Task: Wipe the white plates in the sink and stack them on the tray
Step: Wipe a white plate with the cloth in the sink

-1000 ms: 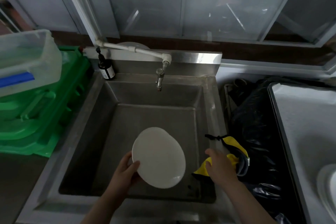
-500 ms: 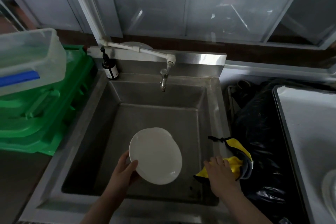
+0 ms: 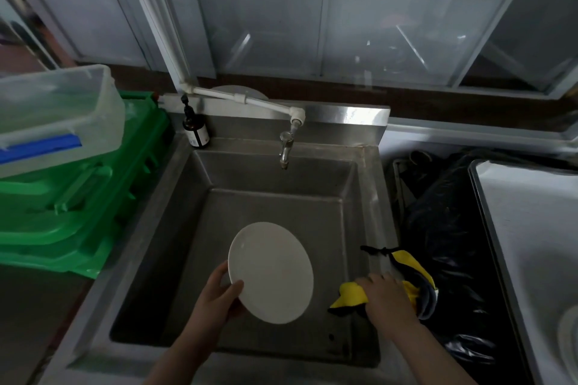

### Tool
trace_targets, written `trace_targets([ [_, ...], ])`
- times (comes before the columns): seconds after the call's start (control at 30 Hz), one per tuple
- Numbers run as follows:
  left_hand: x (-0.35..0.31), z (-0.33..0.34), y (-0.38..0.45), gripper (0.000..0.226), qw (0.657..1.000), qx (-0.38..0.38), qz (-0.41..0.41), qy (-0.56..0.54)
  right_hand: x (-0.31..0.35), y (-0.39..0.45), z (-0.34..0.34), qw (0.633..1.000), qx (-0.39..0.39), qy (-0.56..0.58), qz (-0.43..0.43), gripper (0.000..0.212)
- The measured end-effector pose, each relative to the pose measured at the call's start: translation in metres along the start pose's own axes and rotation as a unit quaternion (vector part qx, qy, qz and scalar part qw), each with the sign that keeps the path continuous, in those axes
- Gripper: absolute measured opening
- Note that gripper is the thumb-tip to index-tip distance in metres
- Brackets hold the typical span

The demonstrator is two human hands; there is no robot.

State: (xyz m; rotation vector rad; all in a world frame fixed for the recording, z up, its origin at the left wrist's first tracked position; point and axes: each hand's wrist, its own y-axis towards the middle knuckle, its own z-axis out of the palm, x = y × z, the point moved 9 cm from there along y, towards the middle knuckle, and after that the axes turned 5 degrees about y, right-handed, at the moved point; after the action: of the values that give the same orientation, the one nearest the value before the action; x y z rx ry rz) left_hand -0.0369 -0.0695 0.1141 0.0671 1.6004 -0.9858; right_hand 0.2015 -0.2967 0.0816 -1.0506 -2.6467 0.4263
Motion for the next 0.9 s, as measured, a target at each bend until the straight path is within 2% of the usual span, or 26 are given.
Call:
trace_targets([
  [0.17, -0.002, 0.004, -0.002, 0.037, 1.0, 0.008, -0.003, 0.003, 0.003, 0.002, -0.037, 0.992, -0.081, 0.095, -0.022, 0.048],
  [0.4, -0.012, 0.022, -0.008, 0.036, 0.999, 0.038, 0.014, 0.013, 0.017, -0.009, -0.062, 0.982, -0.058, 0.18, -0.007, 0.054],
  [0.53, -0.018, 0.028, -0.011, 0.045, 0.998, 0.053, 0.024, 0.023, 0.025, -0.015, -0.068, 0.967, -0.052, 0.248, 0.005, 0.056],
  [0.7, -0.028, 0.034, -0.018, 0.051, 0.997, 0.069, 0.036, 0.028, 0.029, -0.021, -0.08, 0.932, -0.094, 0.35, 0.026, 0.046],
  [0.9, -0.04, 0.037, -0.027, 0.04, 0.995, 0.079, 0.041, -0.034, 0.034, -0.031, -0.095, 0.876, -0.172, 0.449, 0.041, 0.038],
])
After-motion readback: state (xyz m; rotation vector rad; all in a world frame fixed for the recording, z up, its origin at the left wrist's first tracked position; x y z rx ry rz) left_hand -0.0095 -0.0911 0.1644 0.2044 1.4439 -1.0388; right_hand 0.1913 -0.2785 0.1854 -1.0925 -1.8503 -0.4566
